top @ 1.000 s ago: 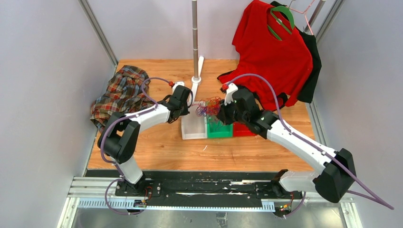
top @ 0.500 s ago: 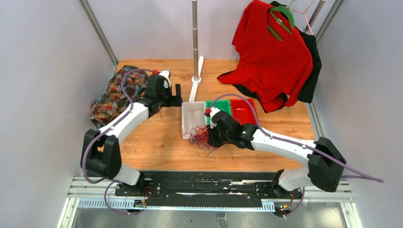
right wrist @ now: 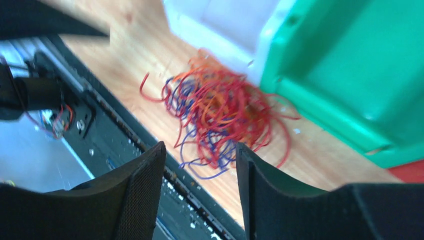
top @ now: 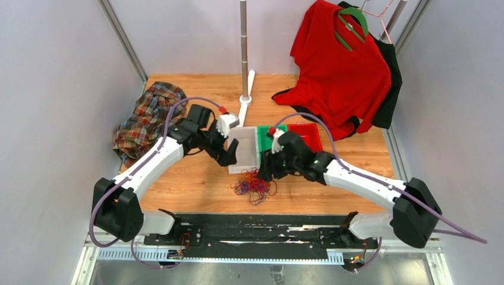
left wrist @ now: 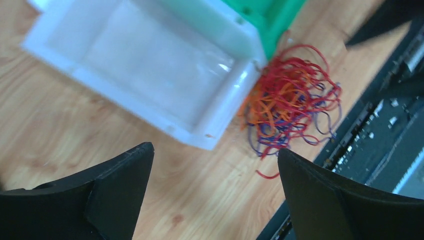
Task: Untangle the cables
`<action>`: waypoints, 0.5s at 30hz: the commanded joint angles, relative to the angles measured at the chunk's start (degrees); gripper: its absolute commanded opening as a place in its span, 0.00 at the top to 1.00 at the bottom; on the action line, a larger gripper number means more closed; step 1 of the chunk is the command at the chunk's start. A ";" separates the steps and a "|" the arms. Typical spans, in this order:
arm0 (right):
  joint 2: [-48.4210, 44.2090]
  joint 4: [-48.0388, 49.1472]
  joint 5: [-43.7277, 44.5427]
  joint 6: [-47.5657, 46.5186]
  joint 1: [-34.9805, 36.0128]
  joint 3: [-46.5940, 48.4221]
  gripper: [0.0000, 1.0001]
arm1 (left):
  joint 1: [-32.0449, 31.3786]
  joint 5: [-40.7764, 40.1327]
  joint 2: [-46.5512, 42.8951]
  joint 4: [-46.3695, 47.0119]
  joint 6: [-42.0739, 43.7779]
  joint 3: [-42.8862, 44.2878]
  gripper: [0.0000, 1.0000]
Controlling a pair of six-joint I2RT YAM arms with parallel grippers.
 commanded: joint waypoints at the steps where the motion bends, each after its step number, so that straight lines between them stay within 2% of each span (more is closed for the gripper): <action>1: -3.51 -0.17 -7.92 -0.06 -7.35 -0.97 0.48 | -5.53 3.91 0.67 -1.94 4.33 -1.07 0.02; 8: -7.79 -0.71 -10.11 -1.84 -12.48 -3.53 0.64 | -11.83 4.61 5.30 2.29 3.98 -1.46 0.13; 15: -11.99 0.12 -5.27 -3.01 -12.49 -5.55 0.66 | -13.98 5.51 8.50 4.54 6.73 -4.17 0.27</action>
